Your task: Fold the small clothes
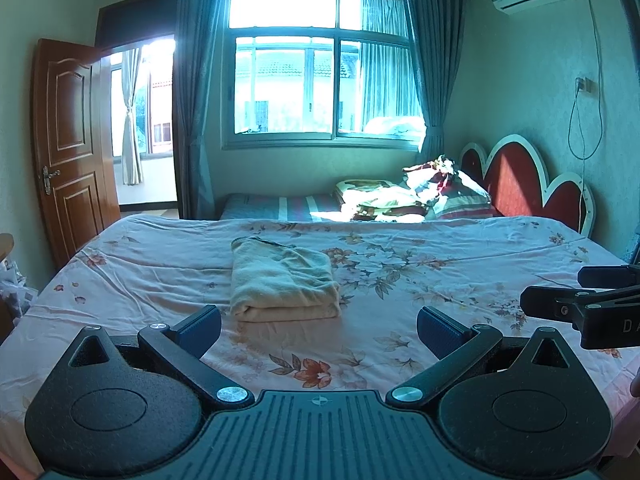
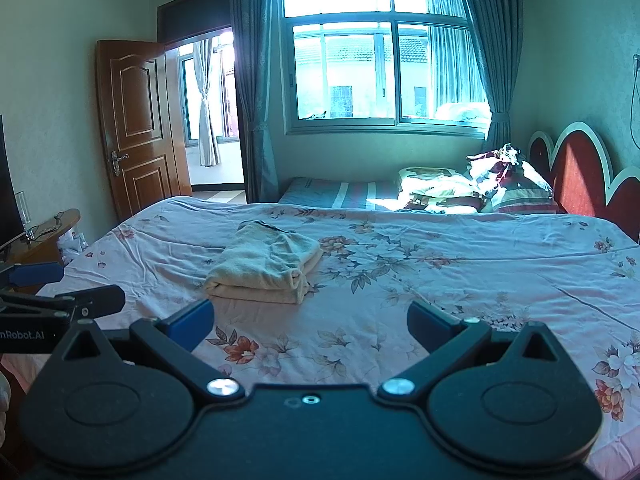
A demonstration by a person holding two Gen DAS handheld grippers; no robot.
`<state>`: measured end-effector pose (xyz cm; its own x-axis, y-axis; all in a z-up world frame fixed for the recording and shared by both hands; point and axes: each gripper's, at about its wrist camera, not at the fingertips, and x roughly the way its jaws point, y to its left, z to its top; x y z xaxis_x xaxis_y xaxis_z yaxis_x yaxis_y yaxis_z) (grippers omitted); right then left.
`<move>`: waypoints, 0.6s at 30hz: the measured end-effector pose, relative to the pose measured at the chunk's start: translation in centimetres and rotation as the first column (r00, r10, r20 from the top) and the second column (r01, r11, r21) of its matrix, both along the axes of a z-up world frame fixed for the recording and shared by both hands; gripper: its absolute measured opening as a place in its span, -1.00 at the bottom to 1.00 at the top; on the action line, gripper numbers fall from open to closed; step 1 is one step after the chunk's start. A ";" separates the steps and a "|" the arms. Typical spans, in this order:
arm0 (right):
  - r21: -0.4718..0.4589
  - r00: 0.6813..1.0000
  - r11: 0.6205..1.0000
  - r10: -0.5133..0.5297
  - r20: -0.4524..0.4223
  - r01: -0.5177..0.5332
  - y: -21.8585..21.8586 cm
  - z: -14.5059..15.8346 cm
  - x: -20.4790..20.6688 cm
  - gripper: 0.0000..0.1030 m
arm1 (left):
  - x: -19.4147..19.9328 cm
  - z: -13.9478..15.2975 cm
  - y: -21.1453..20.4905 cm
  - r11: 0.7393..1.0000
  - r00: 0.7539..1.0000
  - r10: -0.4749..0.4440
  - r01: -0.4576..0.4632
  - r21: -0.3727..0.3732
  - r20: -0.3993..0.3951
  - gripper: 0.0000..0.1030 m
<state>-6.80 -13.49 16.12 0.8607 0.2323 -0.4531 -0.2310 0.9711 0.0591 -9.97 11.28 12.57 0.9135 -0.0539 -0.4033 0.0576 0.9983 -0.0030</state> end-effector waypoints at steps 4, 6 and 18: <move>-0.001 1.000 1.000 0.001 0.001 -0.001 0.0 0.0 0.0 0.99 | 0.0 0.0 0.0 1.000 1.000 0.001 -0.001 0.001 0.001 1.00; 0.000 1.000 1.000 0.002 0.000 -0.002 0.0 0.0 0.0 0.99 | 0.0 0.0 0.1 1.000 1.000 0.002 -0.002 0.001 0.001 1.00; -0.002 1.000 1.000 0.001 -0.005 -0.001 -0.2 -0.1 0.1 0.99 | 0.3 -0.1 0.3 1.000 1.000 0.016 -0.016 -0.001 0.003 1.00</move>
